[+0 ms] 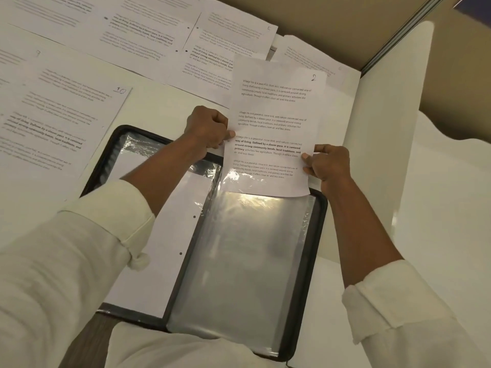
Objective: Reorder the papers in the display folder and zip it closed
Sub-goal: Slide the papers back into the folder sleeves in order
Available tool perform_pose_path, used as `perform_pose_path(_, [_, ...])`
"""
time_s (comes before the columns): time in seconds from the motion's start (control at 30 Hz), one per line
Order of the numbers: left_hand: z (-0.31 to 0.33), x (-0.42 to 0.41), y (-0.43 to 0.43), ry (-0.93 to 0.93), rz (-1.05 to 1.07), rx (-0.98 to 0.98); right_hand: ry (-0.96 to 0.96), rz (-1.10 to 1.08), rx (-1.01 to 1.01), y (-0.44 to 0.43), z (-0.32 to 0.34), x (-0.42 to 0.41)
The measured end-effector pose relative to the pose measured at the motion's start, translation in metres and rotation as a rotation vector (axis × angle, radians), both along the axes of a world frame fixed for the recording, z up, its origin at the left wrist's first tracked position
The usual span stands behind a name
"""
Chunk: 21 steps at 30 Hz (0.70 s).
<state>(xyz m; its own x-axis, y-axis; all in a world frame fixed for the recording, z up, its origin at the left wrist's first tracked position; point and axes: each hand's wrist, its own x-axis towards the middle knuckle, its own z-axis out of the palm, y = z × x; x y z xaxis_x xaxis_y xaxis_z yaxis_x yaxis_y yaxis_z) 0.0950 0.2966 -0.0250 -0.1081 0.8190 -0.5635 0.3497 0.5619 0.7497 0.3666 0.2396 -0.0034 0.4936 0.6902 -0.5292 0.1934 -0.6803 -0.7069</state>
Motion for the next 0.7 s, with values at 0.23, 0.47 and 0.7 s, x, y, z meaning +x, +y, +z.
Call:
perform_pose_path(0.23, [-0.005,0.002,-0.002,-0.024,-0.026,0.072,-0.157,0.079,-0.083,-0.027,-0.009,0.003])
perform_pose_path(0.47, [-0.009,0.001,-0.005,-0.027,-0.034,0.13,-0.198,0.102,-0.06,-0.043,-0.012,0.009])
perform_pose_path(0.7, [-0.011,0.0,-0.006,-0.027,-0.052,0.227,-0.206,0.098,-0.04,-0.044,-0.017,0.004])
